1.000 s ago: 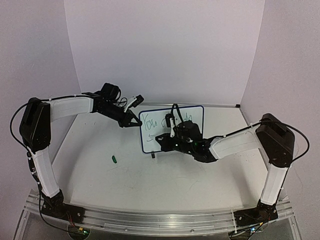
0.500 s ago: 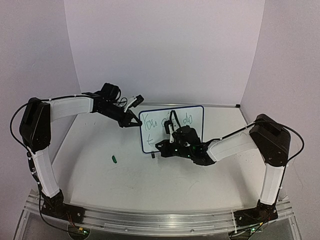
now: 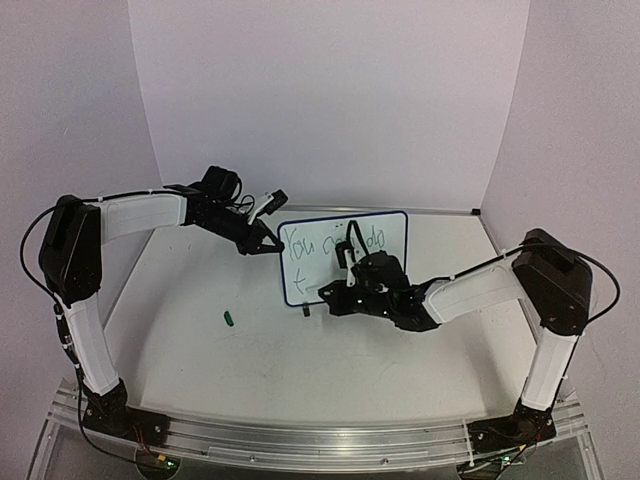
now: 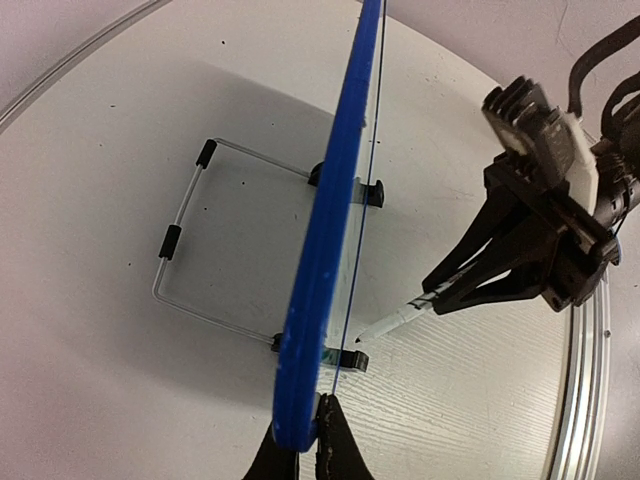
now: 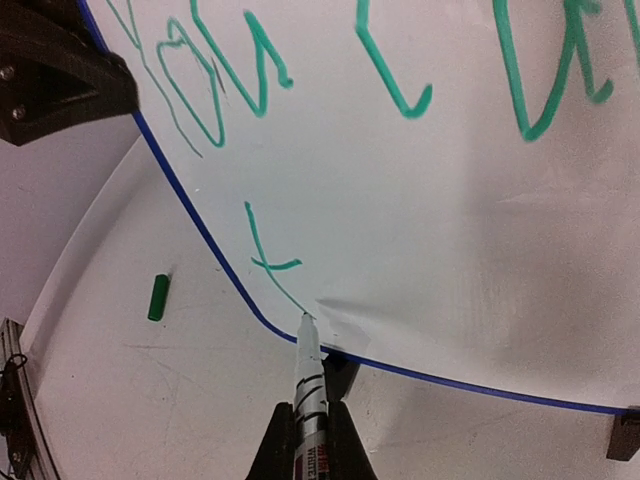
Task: Write a sentence on the whiteboard
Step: Write on the whiteboard with the whiteboard marker without the cap.
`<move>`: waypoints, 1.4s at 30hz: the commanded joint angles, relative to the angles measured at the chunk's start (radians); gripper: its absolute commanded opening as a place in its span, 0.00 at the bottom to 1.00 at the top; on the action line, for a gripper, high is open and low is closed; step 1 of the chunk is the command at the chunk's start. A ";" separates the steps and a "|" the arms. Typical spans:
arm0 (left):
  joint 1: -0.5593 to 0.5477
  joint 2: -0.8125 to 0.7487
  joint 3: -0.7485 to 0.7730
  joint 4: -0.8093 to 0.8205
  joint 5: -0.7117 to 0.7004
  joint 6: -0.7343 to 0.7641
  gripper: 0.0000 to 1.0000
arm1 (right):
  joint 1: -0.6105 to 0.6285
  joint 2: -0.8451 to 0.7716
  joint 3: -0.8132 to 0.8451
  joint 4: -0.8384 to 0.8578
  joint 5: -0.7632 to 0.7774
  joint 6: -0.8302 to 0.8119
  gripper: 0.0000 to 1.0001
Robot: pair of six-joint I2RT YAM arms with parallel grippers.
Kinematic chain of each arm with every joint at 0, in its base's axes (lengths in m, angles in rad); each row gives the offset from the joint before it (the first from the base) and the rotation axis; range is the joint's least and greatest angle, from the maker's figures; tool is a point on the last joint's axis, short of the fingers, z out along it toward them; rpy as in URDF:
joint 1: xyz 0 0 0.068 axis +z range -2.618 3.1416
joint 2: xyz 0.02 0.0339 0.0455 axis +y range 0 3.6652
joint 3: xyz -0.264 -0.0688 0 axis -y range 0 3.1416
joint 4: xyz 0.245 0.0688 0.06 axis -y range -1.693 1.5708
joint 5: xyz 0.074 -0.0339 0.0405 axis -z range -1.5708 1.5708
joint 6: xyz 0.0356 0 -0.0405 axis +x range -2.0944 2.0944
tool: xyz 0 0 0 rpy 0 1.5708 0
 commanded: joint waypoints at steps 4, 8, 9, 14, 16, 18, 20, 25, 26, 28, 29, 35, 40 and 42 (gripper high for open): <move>0.011 -0.012 -0.009 -0.005 -0.131 0.046 0.00 | -0.006 -0.126 -0.003 0.025 0.033 -0.031 0.00; 0.011 -0.012 -0.011 -0.005 -0.132 0.045 0.00 | -0.021 -0.111 0.015 0.023 0.035 -0.034 0.00; 0.011 -0.012 -0.011 -0.005 -0.132 0.046 0.00 | -0.024 -0.104 0.019 0.023 0.034 -0.034 0.00; 0.011 -0.010 -0.011 -0.004 -0.131 0.046 0.00 | -0.043 -0.080 0.040 0.023 0.019 -0.034 0.00; 0.011 -0.009 -0.011 -0.003 -0.131 0.046 0.00 | -0.047 -0.073 0.047 0.024 0.012 -0.035 0.00; 0.011 -0.009 -0.011 -0.003 -0.131 0.046 0.00 | -0.052 -0.063 0.053 0.024 0.003 -0.037 0.00; 0.011 -0.007 -0.011 -0.004 -0.130 0.045 0.00 | -0.056 -0.056 0.055 0.024 -0.004 -0.037 0.00; 0.011 -0.006 -0.011 -0.003 -0.131 0.045 0.00 | -0.062 -0.040 0.056 0.025 -0.018 -0.030 0.00; 0.011 -0.006 -0.011 -0.003 -0.131 0.045 0.00 | -0.063 -0.035 0.054 0.025 -0.021 -0.028 0.00; 0.011 -0.006 -0.011 -0.003 -0.131 0.046 0.00 | -0.063 -0.028 0.047 0.024 -0.028 -0.019 0.00; 0.011 -0.005 -0.010 -0.003 -0.131 0.045 0.00 | -0.063 -0.023 0.041 0.024 -0.033 -0.015 0.00; 0.011 -0.004 -0.009 -0.003 -0.131 0.045 0.00 | -0.063 -0.001 0.007 0.029 -0.055 0.010 0.00; 0.011 -0.003 -0.009 -0.003 -0.131 0.046 0.00 | -0.062 0.024 -0.005 0.038 -0.070 0.026 0.00; 0.011 -0.002 -0.009 -0.004 -0.131 0.046 0.00 | -0.062 0.029 -0.005 0.039 -0.070 0.027 0.00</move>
